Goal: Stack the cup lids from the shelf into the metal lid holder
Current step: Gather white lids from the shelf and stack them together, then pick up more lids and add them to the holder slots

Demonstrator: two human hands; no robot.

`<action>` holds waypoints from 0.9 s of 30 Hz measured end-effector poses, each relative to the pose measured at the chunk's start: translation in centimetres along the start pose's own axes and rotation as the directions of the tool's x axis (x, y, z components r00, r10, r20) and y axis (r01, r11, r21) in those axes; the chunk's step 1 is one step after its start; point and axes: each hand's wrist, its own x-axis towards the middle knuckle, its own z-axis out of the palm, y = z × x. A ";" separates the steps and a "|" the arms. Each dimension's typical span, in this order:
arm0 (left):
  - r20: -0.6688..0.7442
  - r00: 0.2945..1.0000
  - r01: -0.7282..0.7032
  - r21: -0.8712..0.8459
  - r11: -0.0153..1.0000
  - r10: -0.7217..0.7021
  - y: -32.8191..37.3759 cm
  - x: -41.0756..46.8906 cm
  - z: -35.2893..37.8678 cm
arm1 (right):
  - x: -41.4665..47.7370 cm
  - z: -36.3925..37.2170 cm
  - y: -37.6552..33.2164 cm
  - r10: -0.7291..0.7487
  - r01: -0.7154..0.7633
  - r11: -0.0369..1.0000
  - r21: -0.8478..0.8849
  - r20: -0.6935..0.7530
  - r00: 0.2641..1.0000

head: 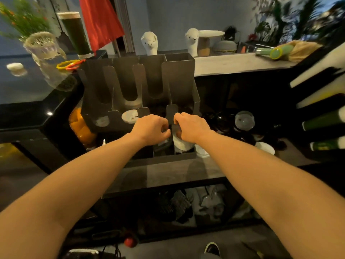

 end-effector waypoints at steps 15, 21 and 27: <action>0.414 0.908 -0.082 0.023 0.996 0.065 12.7 7.6 12.0 | -8.7 5.8 17.1 0.400 -0.391 0.916 -0.088 0.284 0.872; 0.495 0.869 -0.025 0.015 1.000 0.014 15.8 10.2 17.6 | -10.9 9.0 23.2 0.432 -0.423 0.899 -0.110 0.380 0.818; 0.465 0.875 0.105 0.091 0.990 -0.136 17.0 11.8 21.2 | -10.7 11.0 25.8 0.374 -0.376 0.922 -0.087 0.440 0.816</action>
